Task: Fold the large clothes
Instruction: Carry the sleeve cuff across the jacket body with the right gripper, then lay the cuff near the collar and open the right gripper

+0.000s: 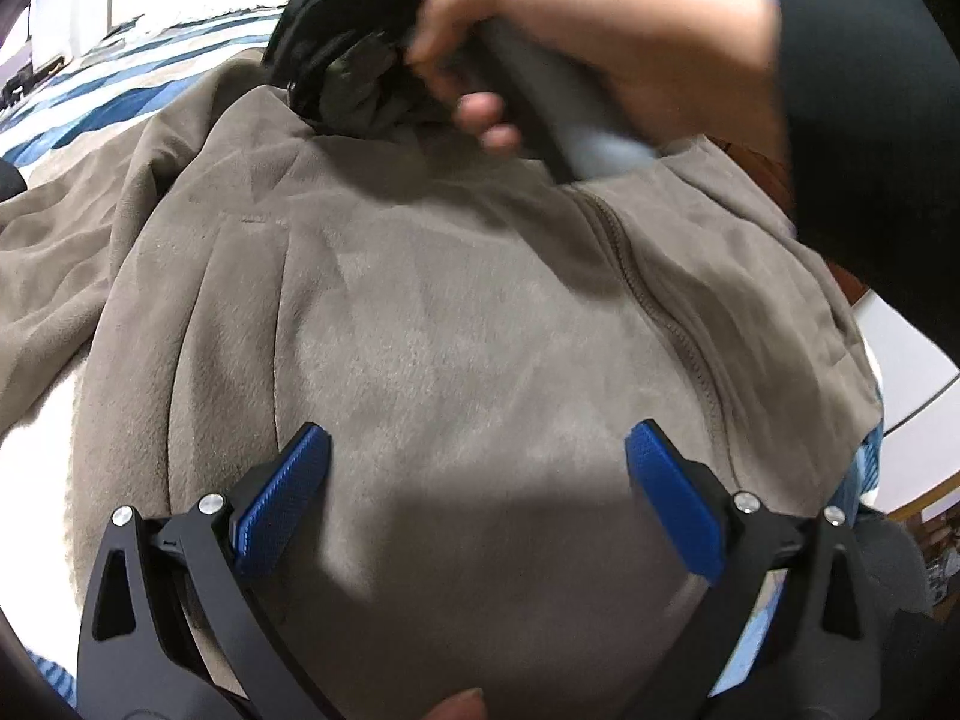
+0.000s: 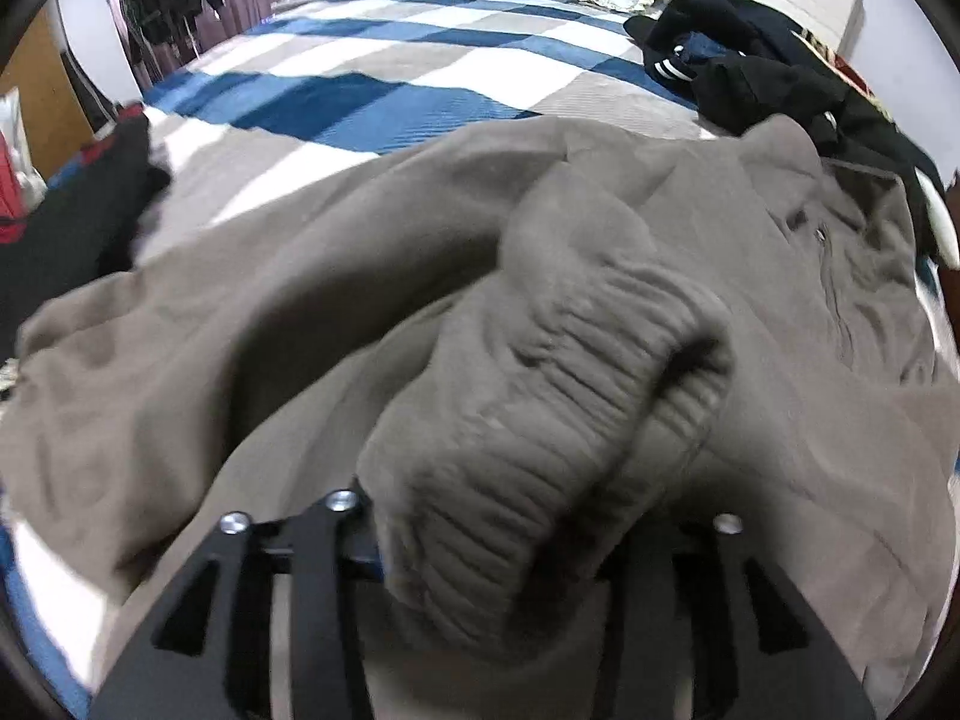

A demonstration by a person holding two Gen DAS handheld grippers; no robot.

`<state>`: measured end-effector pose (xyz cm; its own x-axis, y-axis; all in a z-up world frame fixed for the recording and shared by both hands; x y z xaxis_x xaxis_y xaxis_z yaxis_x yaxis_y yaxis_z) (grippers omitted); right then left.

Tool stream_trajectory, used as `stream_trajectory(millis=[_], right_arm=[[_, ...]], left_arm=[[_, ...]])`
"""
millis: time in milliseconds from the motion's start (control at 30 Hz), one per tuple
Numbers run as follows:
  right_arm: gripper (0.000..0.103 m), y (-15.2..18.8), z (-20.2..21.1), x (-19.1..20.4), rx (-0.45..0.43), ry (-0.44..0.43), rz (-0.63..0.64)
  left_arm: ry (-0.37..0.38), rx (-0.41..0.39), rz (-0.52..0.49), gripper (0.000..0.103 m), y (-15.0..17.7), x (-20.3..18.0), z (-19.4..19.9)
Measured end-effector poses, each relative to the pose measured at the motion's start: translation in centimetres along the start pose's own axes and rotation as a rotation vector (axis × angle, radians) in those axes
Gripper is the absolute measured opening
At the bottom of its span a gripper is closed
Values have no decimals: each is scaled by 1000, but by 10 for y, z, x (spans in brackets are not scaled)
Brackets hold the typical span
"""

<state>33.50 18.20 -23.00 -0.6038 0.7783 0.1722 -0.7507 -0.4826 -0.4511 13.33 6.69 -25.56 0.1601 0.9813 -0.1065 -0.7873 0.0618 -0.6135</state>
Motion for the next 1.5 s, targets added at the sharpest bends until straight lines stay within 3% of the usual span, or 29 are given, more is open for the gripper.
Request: stream_trajectory(millis=[67, 100, 267, 400, 567, 667, 700, 767, 867, 1000, 1100, 1167, 1233, 1300, 1333, 1367, 1500], right_arm=[[74, 8, 23, 0, -21, -73, 5], [93, 15, 41, 0, -42, -113, 17], [96, 35, 105, -5, -95, -234, 62], [97, 28, 114, -35, -153, -81, 120], [95, 3, 74, -96, -166, 156, 159], [81, -1, 37, -122, -84, 215, 143], [72, -1, 25, -126, -61, 234, 143], [37, 2, 11, -131, -28, 252, 144], [17, 7, 12, -126, -50, 248, 151], [13, 28, 47, -115, -144, 257, 188], [14, 61, 43, -117, -92, 268, 199], [17, 86, 31, -121, -57, 297, 225], [21, 90, 34, -121, -95, 301, 220], [36, 87, 43, -120, -82, 262, 164], [60, 86, 48, -118, -75, 237, 144], [76, 83, 59, -110, -85, 190, 123], [81, 66, 94, -62, -168, 93, 205]], left_arm=[[3, -3, 7, 98, 0, 1, 1], [4, -3, 8, 98, 0, 2, 1], [-3, -9, 4, 98, -3, 4, 0], [-2, -14, 14, 98, -5, 3, -1], [-17, -15, -3, 98, -5, 2, -3], [-19, -16, -7, 98, -5, 2, -4], [-19, -16, -7, 98, -5, 1, -5], [-22, -16, -9, 98, -5, 1, -6], [-31, -12, -23, 98, -4, -2, -7], [-23, -15, -14, 98, -4, 0, -5], [-16, -16, -5, 98, -4, 2, -4], [-14, -16, -3, 98, -5, 3, -3], [-14, -15, -3, 98, -5, 3, -3], [-16, -15, -6, 98, -4, 3, -3], [-16, -15, -8, 98, -4, 2, -3], [-17, -15, -10, 98, -4, 2, -3], [-11, -15, -7, 98, -4, 0, -4]])
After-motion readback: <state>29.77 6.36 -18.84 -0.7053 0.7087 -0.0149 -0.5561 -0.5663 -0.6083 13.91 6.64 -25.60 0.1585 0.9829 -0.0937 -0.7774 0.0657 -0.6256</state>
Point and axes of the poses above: each gripper's, at about its wrist camera, not at the fingertips, and z roughly against the way its jaws point, x to its left, y to its underside, the point moved 9 cm from there along -z, roughly the way its jaws point, and after that the axes turned 14 degrees about -z, right-handed, at the moved point
